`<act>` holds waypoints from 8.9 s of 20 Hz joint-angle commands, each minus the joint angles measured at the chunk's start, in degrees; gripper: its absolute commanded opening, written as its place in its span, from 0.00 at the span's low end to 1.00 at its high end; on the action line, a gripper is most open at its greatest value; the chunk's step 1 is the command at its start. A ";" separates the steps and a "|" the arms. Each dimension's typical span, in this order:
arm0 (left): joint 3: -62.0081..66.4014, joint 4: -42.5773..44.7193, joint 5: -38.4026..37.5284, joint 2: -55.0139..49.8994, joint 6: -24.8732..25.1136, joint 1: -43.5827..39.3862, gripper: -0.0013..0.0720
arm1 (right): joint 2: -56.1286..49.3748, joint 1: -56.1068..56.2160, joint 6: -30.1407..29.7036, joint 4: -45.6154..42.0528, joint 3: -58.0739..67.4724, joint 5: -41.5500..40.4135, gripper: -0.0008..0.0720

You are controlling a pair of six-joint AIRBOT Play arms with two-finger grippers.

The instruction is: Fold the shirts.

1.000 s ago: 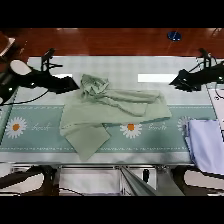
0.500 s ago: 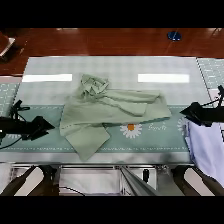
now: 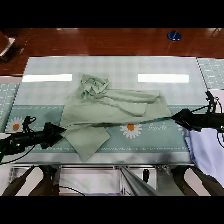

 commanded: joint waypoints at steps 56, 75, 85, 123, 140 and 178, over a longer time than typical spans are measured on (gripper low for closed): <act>97.29 29.42 -2.34 18.75 -6.14 -14.38 0.04 | 10.95 11.98 9.09 -13.16 86.09 16.20 0.05; 67.06 32.96 8.13 -5.27 -14.25 -30.25 0.04 | -3.98 12.02 1.92 0.35 43.12 6.99 0.05; 73.35 25.05 23.30 -38.47 -16.57 -31.61 0.04 | -43.23 12.02 2.34 7.21 58.38 -6.16 0.05; 15.56 16.20 -4.63 -6.25 -1.51 7.34 0.71 | -2.47 -1.33 2.05 -4.46 2.97 -4.52 0.57; 8.15 7.52 8.79 -9.90 2.54 -13.86 0.04 | -1.20 -1.38 12.46 -19.28 -0.44 1.79 0.57; 34.77 0.48 7.34 -13.46 1.16 -16.06 0.04 | -19.12 6.43 -0.70 7.93 19.65 1.95 0.05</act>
